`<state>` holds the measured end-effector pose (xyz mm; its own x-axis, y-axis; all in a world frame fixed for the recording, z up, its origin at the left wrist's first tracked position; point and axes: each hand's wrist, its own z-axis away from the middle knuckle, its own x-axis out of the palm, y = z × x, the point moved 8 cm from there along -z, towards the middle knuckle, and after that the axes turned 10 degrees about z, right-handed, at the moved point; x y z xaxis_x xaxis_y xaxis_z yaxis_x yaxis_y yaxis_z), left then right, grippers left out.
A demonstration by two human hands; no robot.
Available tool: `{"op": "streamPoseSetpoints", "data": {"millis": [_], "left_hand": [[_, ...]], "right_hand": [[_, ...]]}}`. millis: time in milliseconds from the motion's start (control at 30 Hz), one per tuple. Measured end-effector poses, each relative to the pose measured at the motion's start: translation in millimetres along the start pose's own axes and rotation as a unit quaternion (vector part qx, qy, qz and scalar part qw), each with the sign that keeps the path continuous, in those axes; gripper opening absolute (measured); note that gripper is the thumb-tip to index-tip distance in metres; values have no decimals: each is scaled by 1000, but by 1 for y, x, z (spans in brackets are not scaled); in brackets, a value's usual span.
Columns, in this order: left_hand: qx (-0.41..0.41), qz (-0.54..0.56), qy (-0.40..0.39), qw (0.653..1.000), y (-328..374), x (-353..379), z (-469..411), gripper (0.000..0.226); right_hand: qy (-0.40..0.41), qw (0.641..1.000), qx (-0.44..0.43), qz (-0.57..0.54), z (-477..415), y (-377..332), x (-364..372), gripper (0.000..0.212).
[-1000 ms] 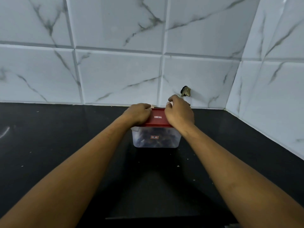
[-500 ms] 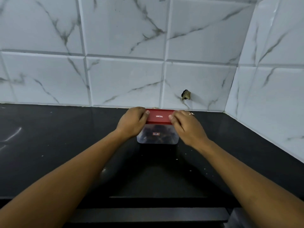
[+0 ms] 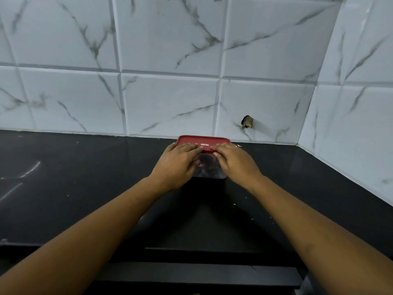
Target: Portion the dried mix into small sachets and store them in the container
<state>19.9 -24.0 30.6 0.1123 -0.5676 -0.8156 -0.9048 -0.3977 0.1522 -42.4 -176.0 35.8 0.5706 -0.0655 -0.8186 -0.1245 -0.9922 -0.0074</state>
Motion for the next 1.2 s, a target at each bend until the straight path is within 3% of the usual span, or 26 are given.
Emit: {"op": "streamPoseSetpoints", "data": {"millis": [200, 367, 733, 1200], "left_hand": [[-95, -50, -29, 994, -50, 10, -21, 58], [-134, -51, -55, 988, -92, 26, -47, 62], [-147, -36, -99, 983, -163, 65, -99, 70], [-147, -19, -109, 983, -175, 76, -116, 75]], "right_hand": [[-24, 994, 61, 82, -49, -17, 33, 37], [-81, 991, 88, 54, -91, -15, 70, 45], [-166, 983, 31, 68, -160, 10, 134, 66], [-204, 978, 33, 30, -182, 25, 151, 72]]}}
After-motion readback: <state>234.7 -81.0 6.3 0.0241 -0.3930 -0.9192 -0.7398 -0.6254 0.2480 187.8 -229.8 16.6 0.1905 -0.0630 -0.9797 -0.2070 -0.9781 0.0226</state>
